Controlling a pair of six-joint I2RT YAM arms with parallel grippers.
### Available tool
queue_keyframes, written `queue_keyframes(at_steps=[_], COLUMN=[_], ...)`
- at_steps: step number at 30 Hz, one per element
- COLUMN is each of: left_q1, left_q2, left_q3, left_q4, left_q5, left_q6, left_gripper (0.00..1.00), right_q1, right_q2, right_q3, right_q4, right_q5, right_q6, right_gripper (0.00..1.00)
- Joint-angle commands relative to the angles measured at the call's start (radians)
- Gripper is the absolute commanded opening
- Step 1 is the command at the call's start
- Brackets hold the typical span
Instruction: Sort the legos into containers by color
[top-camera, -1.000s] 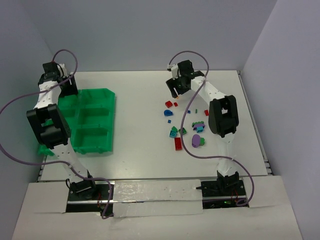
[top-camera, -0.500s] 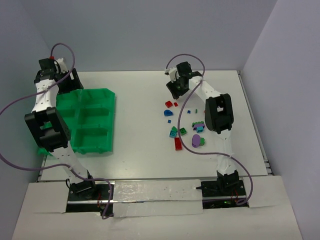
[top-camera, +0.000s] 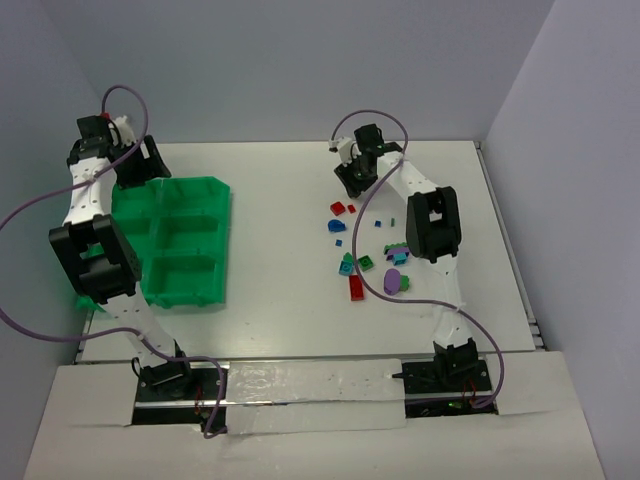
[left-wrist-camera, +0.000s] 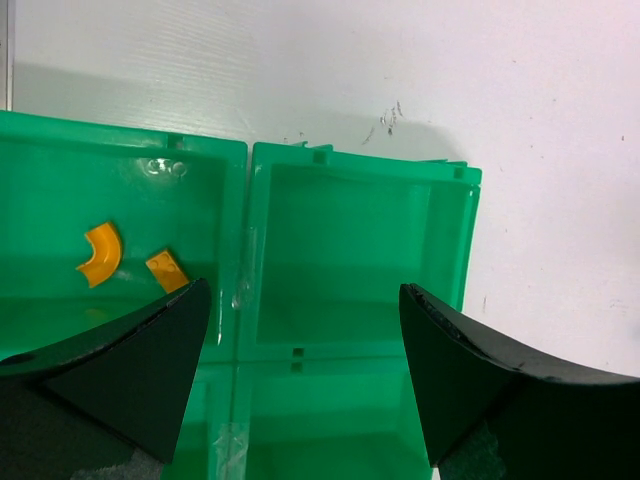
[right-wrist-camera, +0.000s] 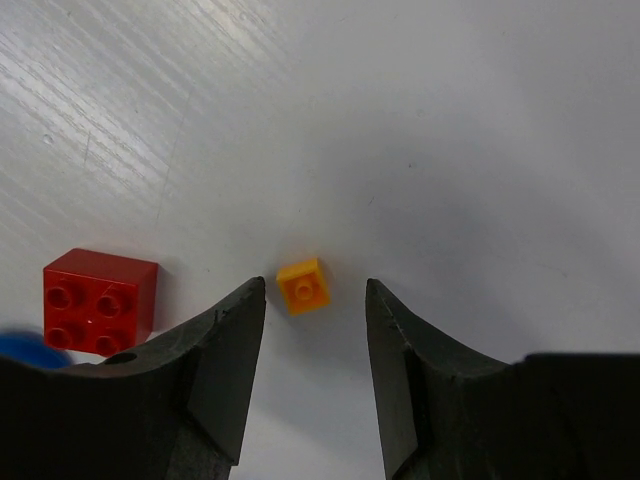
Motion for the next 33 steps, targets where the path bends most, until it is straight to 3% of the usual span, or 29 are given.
queue_keyframes(at_steps=[1, 14, 23, 28, 33], left_q1=[0.000, -0.002, -0.001, -0.002, -0.009], left_q2=[-0.047, -0.034, -0.045, -0.082, -0.161], left_q3=[0.079, 0.102, 0.101, 0.081, 0.014], left_q4=[-0.014, -0.031, -0.023, 0.014, 0.101], left_q5=[0.032, 0.039, 0.047, 0.085, 0.132], left_q6=[-0.015, -0.023, -0.019, -0.025, -0.031], left_gripper=[0.86, 0.86, 0.87, 0.87, 0.87], right_q1=[-0.014, -0.021, -0.021, -0.027, -0.049], right_q2=[0.038, 0.095, 0.064, 0.004, -0.087], right_q3=[0.083, 0.159, 0.117, 0.080, 0.076], right_q4=[-0.053, -0.120, -0.121, -0.113, -0.087], right_q5=[-0.019, -0.065, -0.079, -0.098, -0.153], right_q6=[-0.035, -0.083, -0.087, -0.037, 0.145], right_gripper=[0.52, 0.44, 0.25, 0.00, 0.00])
